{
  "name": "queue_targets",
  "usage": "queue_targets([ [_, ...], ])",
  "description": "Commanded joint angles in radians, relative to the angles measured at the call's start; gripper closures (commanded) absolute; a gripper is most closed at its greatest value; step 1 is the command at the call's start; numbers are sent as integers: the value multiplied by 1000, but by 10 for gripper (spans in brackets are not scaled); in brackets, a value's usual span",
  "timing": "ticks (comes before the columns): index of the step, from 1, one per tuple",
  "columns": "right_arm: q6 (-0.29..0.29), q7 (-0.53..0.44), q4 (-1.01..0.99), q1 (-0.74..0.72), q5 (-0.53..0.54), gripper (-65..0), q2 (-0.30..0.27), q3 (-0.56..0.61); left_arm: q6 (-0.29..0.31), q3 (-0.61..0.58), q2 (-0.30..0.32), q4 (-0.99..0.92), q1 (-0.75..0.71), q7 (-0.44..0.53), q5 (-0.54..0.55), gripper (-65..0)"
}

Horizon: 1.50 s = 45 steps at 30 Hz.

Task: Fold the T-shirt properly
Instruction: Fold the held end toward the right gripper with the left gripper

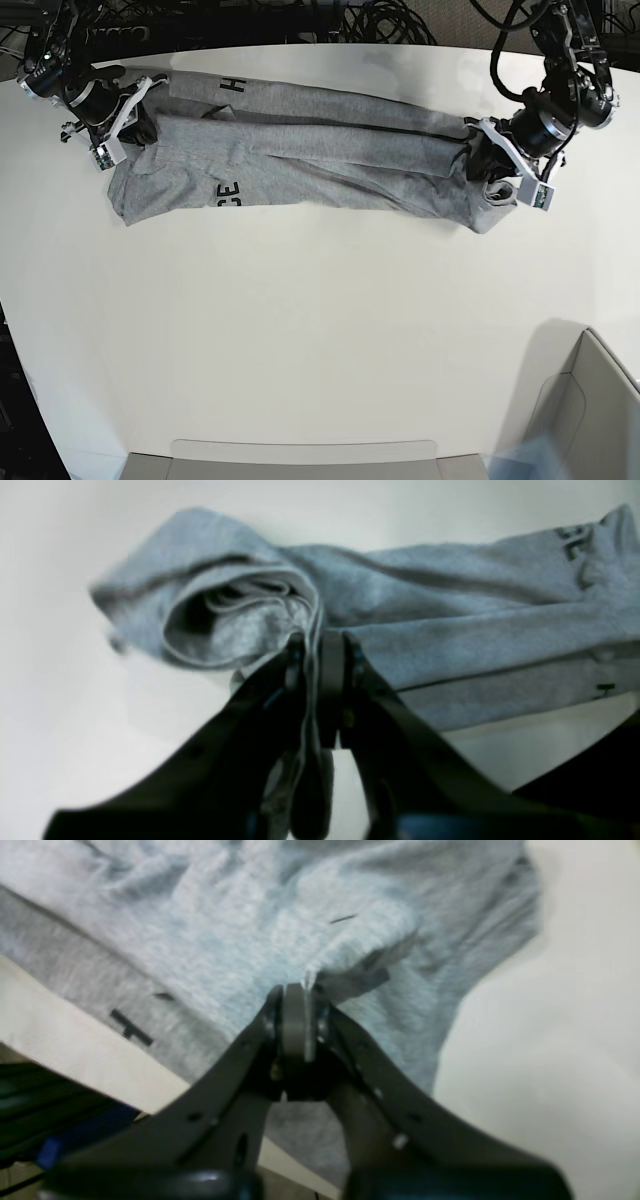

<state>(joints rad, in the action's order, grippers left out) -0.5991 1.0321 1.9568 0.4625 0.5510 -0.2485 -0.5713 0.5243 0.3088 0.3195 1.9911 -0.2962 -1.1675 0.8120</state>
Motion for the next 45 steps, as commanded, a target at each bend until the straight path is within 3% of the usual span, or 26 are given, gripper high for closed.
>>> queue_targets([
  [1,-18,-19,17,-8,13,0,-12,-6,6,-27,8,20,4,27,20,0],
  [3,-18,-19,17,-11,13,0,-2,-6,-6,-79,-4,21,4,30,20,0],
  [8,-18,-19,17,-11,13,0,1,-6,-151,-184,-59,20,9,31,19,0],
  [11,-18,-19,17,-8,13,0,1,-6,-188,-233,-82,17,7,31,19,0],
  [14,-18,-19,17,-5,13,0,1,-6,-201,-287,-109,17,5,33,-7,0],
  [19,-18,-19,17,-5,13,0,1,-6,-232,-405,-156,15,10,56,-179,0],
  [24,-18,-19,17,-5,13,0,2,-6,-257,-483,-171,15,10,99,-277,0],
  [34,-18,-19,17,-5,13,0,2,-6,-264,-491,-251,-14,19,119,-288,0],
  [45,-18,-19,17,-5,13,0,2,-6,-264,-491,-265,-49,50,142,-288,0],
])
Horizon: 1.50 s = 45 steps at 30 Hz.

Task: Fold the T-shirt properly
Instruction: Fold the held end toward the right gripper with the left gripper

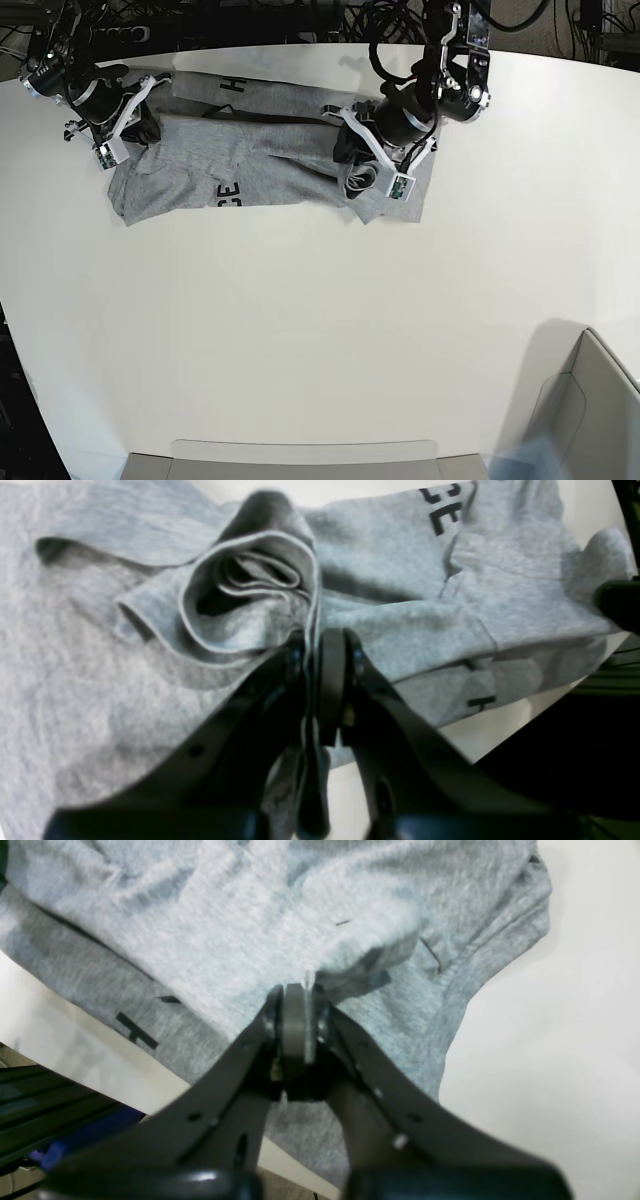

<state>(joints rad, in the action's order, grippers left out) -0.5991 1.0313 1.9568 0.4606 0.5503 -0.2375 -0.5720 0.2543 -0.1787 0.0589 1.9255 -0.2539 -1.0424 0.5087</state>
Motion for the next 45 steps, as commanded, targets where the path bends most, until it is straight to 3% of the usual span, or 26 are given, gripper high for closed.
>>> queue_targets([
  [1,-18,-18,17,-3,14,0,-9,-6,6,-5,-6,15,6,17,15,0],
  [9,-18,-18,16,-6,14,0,-9,4,6,-72,-17,13,12,21,14,0],
  [11,-18,-19,16,-4,14,0,-10,14,3,-75,-15,13,12,21,14,-75],
  [13,-18,-18,16,-4,14,0,-10,14,-52,-75,-15,18,12,21,18,-130],
  [16,-18,-18,14,-6,14,0,-10,16,-217,-91,-15,19,12,21,23,-143],
  [19,-18,-18,14,-9,14,0,-10,16,-280,-146,-11,19,23,21,23,-144],
  [23,-18,-18,14,-9,14,0,-10,16,-278,-166,0,24,43,21,23,-122],
  [28,-18,-21,14,-4,14,0,-10,14,-278,-160,2,75,38,77,17,0],
  [36,-18,-22,14,-9,14,0,-10,10,-283,-15,5,76,3,107,15,0],
  [38,-18,-22,14,-10,15,0,-10,8,-283,2,32,75,3,107,15,0],
  [42,-18,-24,16,-15,18,0,-10,8,-283,-51,81,48,6,95,15,0],
  [45,-18,-24,16,-26,20,0,-9,8,-283,-94,83,-11,21,75,15,0],
])
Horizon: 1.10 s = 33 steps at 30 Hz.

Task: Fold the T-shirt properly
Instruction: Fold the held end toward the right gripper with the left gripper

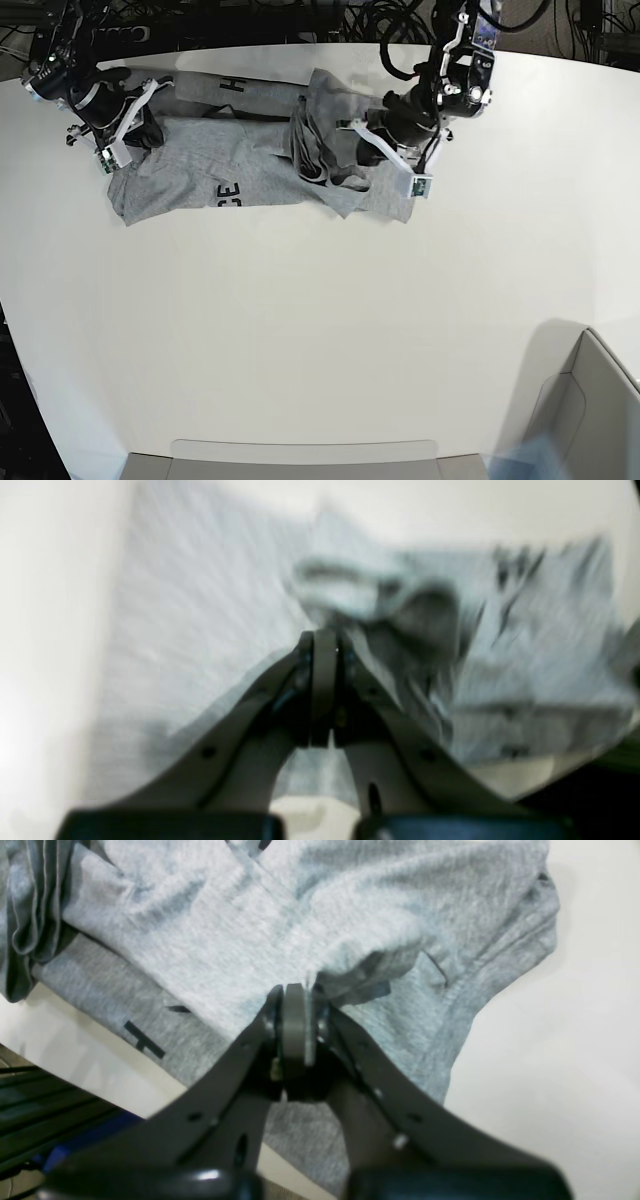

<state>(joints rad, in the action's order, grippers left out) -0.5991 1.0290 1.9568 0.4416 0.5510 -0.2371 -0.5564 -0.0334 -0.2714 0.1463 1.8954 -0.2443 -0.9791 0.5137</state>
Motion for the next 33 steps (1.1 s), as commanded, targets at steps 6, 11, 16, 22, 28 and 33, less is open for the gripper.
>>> queue_targets([
  [6,-18,-23,20,-22,21,0,-11,-14,5,-98,-4,-49,72,18,10,0],
  [11,-18,-23,22,-42,50,-30,35,-107,5,-139,-20,-64,125,22,10,0],
  [16,-18,-22,22,-45,202,-146,49,-208,8,-199,-72,-139,194,24,10,0],
  [22,-18,-20,22,-42,284,-159,49,-232,8,-242,-123,-205,250,24,10,0],
  [28,-18,-20,16,-40,281,-162,49,-236,8,-234,-101,-201,239,22,10,0],
  [33,-20,-16,-20,-34,284,-189,48,-293,8,-234,-69,-162,224,21,12,0],
])
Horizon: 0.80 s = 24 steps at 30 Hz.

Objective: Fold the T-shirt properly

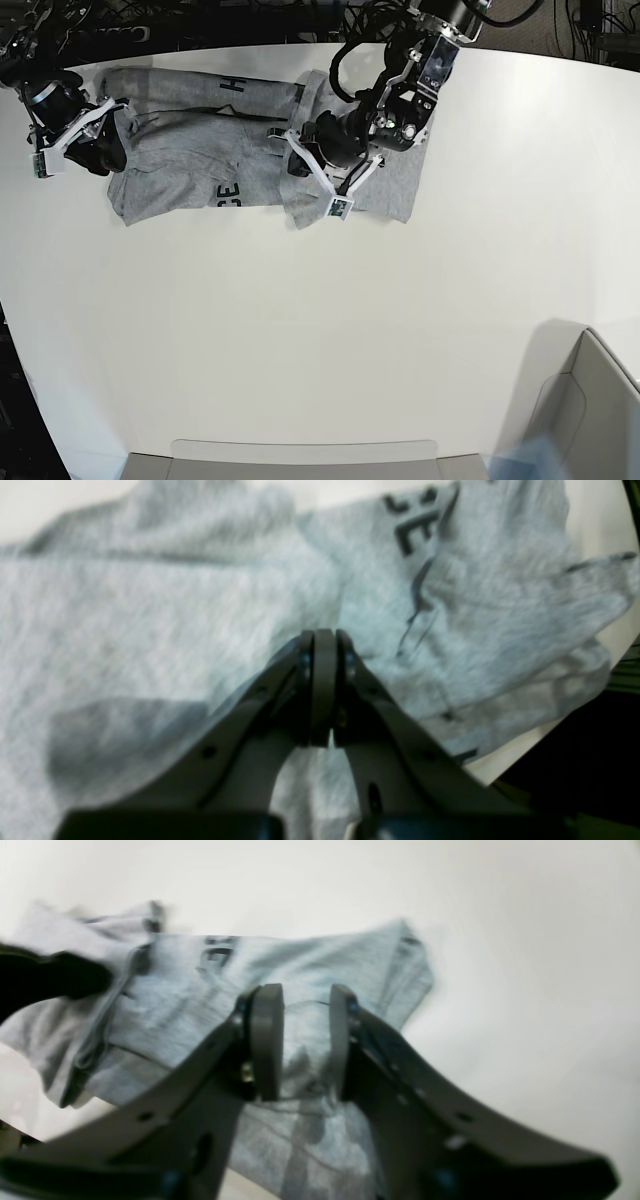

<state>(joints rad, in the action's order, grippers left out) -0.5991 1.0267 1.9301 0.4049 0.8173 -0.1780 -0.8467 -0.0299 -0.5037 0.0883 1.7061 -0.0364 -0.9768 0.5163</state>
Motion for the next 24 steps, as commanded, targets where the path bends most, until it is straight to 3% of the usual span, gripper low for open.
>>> queue_targets([
  [1,-20,-13,-18,1,17,-203,-19,-3,5,-2,-8,28,8,19,9,0],
  [3,-28,-13,-91,1,24,-232,-56,2,5,0,3,28,-1,19,11,0],
  [5,-94,-13,-159,1,61,-250,-74,2,5,0,5,28,-4,19,11,0],
  [6,-99,-13,-197,-2,81,-259,-79,-1,5,0,6,28,-4,19,11,0],
  [12,-99,-16,-354,-25,90,-268,-91,-1,5,-6,8,28,-4,19,12,0],
  [24,-99,-19,-364,-36,89,-268,-87,-3,5,-2,9,22,-6,19,8,0],
])
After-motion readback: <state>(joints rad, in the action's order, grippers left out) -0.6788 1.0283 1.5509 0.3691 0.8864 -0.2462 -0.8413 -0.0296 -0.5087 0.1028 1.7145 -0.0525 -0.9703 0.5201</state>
